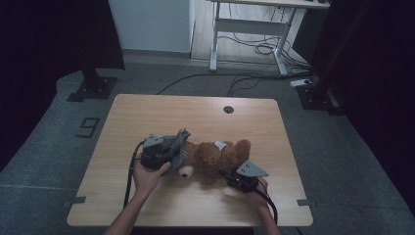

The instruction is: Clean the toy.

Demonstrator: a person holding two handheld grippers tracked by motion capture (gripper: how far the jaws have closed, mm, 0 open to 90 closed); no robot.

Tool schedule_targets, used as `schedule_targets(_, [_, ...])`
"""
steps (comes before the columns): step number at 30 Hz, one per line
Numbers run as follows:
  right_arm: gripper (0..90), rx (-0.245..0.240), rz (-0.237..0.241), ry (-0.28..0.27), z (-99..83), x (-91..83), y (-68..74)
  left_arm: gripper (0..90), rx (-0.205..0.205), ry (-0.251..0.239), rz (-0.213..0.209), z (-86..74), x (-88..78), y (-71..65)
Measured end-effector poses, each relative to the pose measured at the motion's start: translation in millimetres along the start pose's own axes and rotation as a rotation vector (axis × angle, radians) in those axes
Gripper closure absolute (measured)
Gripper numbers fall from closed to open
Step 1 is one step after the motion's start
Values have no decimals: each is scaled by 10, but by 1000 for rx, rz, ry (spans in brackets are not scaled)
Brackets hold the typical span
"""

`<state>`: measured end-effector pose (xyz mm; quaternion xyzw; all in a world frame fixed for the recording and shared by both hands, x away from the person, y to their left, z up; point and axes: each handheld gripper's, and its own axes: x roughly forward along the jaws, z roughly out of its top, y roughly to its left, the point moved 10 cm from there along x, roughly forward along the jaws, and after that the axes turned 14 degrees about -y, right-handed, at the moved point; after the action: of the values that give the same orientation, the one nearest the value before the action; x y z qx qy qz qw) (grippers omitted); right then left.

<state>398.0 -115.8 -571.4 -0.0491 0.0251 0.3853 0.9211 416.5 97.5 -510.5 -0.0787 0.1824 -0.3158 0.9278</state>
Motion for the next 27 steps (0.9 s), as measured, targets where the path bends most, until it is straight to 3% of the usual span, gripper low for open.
schedule_targets(5, [549, -3, 1, -3, 0, 0, 8, 765, 8, 16, 70, -110, -150, 272])
schedule_targets(8, [549, 4, -4, -4, -3, -4, -1, 766, 6, 69, 126, -249, -203, 465])
schedule_targets(9, [549, 4, -4, -4, -3, -4, -1, 766, -10, 84, 124, -314, -209, 505])
schedule_targets(11, [549, 6, -2, -5, -8, -9, -11, 766, -63, 65, 93, -364, -220, 509])
schedule_targets(12, [549, 3, -1, -5, -7, -6, -12, 766, -60, 56, 90, -348, -224, 494])
schedule_targets(15, [549, 7, -2, -7, -7, -2, -16, 767, -30, -8, 73, -124, -241, 354])
schedule_targets(16, [549, 9, -5, -8, -7, -2, -20, 767, 12, -47, 59, 62, -244, 216])
schedule_targets(17, [549, 9, -5, -8, -8, -1, -19, 767, 12, -47, 59, 62, -244, 216])
schedule_targets(18, [549, 9, -5, -8, -8, -1, -19, 767, 36, -73, 36, 197, -238, 92])
schedule_targets(19, [549, 7, -5, -8, -7, -1, -17, 767, 79, -93, 6, 376, -192, -122])
schedule_targets(20, [549, 7, -5, -8, -7, -1, -17, 766, 79, -93, 6, 376, -192, -122])
schedule_targets(21, [549, 8, -5, -8, -7, -1, -16, 766, 98, -96, -11, 442, -154, -231])
schedule_targets(22, [549, 7, -5, -9, -7, -1, -17, 766, 132, -95, -42, 530, -51, -434])
schedule_targets(23, [549, 7, -5, -9, -7, -1, -17, 766, 132, -95, -42, 530, -51, -434])
schedule_targets(25, [548, 8, -2, -8, -7, -3, -14, 765, 153, -73, -66, 545, 97, -602])
schedule_targets(26, [548, 6, -2, -8, -8, -4, -16, 765, 142, -44, -81, 495, 229, -677])
schedule_targets(27, [548, 6, -2, -8, -8, -4, -16, 764, 142, -44, -81, 495, 229, -677])
